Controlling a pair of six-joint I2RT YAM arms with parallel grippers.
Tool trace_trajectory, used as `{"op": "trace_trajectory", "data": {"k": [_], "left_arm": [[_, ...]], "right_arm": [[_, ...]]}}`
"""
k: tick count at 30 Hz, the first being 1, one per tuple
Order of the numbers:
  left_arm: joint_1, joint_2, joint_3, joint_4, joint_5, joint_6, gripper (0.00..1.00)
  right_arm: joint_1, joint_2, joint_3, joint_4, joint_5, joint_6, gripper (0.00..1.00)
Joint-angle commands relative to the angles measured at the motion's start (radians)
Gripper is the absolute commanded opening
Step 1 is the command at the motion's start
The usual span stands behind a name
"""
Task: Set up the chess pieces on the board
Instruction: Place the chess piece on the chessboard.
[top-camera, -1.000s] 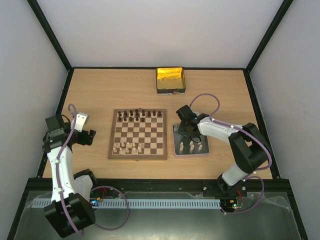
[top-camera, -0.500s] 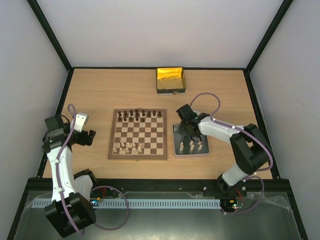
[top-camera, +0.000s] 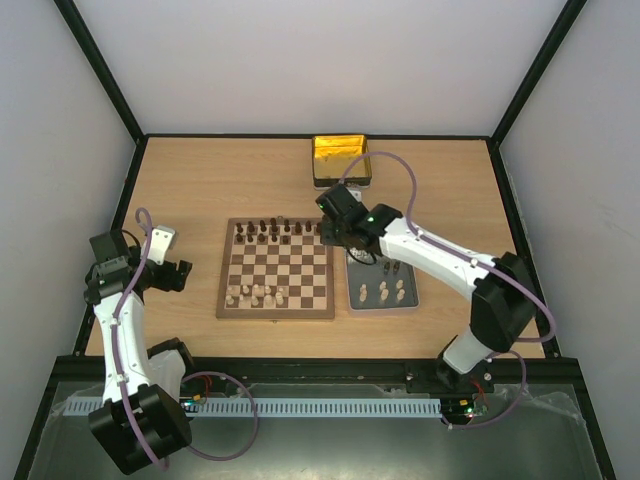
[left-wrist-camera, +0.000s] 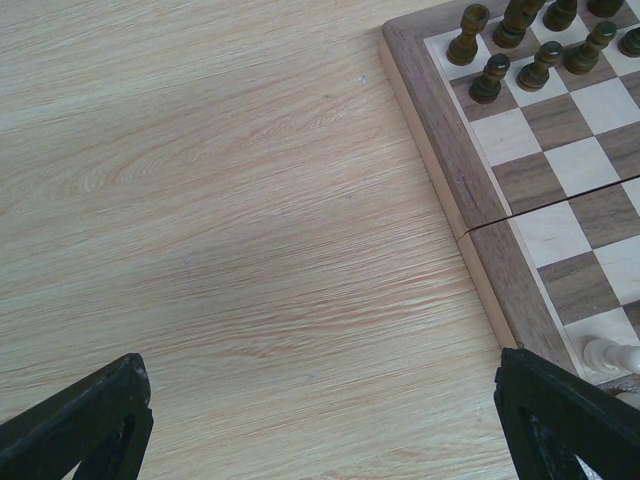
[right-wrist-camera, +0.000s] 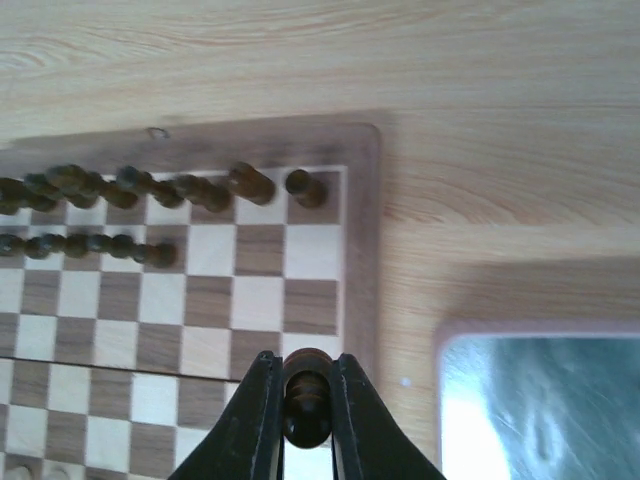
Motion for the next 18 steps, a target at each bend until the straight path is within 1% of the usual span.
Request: {"op": "trace_trajectory", "data": {"k": [1, 8, 14, 18], "left_arm": [[0.011, -0.002, -0.013, -0.017, 0.016, 0.013, 0.93], [0.035, -0.001, -0.013, -0.025, 0.029, 0.026, 0.93], [0.041, -0.001, -0.012, -0.029, 0.034, 0.031, 0.93], [0.042, -0.002, -0.011, -0.030, 0.033, 0.030, 0.93]], "right_arm": [[0.031, 0.105, 0.111, -0.039, -0.006, 0.009, 0.08], [0.078, 0.286, 0.278, -0.061, -0.025, -0.008, 0.08], [0.078, 0.362, 0.340, -0.068, -0.043, -0.014, 0.08], [0.077, 0.406, 0.352, -0.070, -0.031, -0.026, 0.08]]}}
